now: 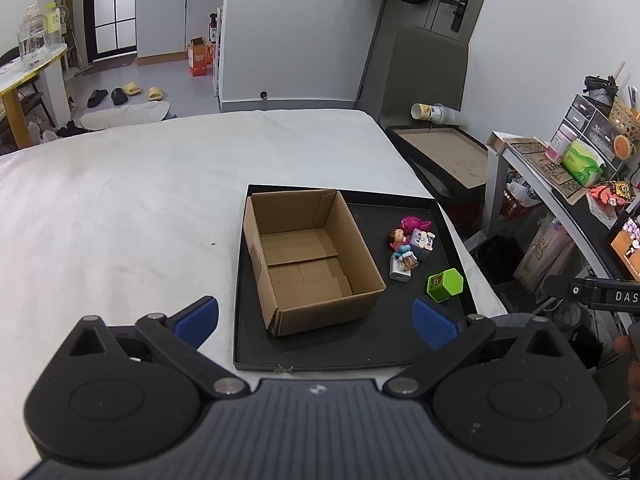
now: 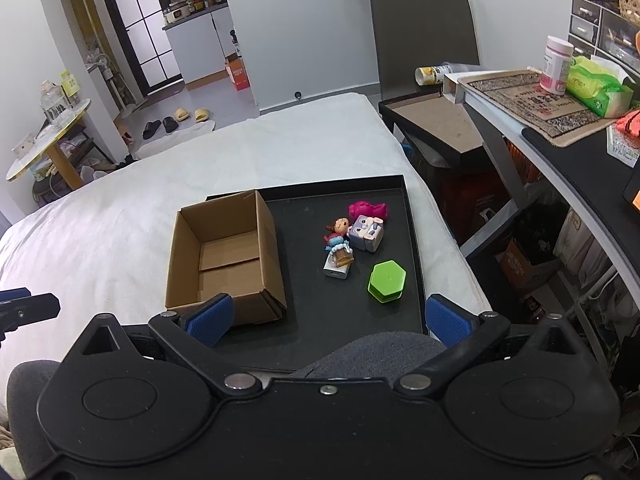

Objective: Organize rigid objects

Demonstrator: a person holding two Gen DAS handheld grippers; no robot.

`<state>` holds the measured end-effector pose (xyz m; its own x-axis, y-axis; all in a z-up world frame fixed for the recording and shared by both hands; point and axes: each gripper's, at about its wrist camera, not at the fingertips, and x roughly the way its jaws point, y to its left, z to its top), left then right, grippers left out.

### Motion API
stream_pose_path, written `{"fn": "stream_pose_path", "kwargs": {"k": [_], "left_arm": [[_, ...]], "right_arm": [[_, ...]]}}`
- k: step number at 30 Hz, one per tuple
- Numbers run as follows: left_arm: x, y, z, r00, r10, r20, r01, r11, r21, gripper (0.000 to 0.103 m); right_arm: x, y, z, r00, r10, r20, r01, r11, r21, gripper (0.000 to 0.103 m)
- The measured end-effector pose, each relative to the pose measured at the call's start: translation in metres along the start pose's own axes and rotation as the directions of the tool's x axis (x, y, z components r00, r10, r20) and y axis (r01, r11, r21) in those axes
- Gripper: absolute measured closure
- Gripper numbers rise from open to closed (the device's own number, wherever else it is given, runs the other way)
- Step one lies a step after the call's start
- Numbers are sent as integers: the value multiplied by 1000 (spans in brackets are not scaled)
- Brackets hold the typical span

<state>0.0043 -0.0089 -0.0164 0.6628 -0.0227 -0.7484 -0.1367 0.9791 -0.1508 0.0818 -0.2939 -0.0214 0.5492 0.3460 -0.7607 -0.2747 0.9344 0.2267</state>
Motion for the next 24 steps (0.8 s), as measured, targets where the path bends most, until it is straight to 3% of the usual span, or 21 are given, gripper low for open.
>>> {"fn": "stream_pose_path", "kwargs": {"k": [10, 24], "left_arm": [[26, 17, 8, 1000, 17, 16, -16, 998, -62, 1], [90, 45, 17, 1000, 14, -28, -19, 984, -175, 3]], "right_arm": [[20, -12, 1, 1000, -9, -29, 10, 999, 38, 0], [49, -29, 10, 998, -27, -55, 33, 993, 112, 0]]}}
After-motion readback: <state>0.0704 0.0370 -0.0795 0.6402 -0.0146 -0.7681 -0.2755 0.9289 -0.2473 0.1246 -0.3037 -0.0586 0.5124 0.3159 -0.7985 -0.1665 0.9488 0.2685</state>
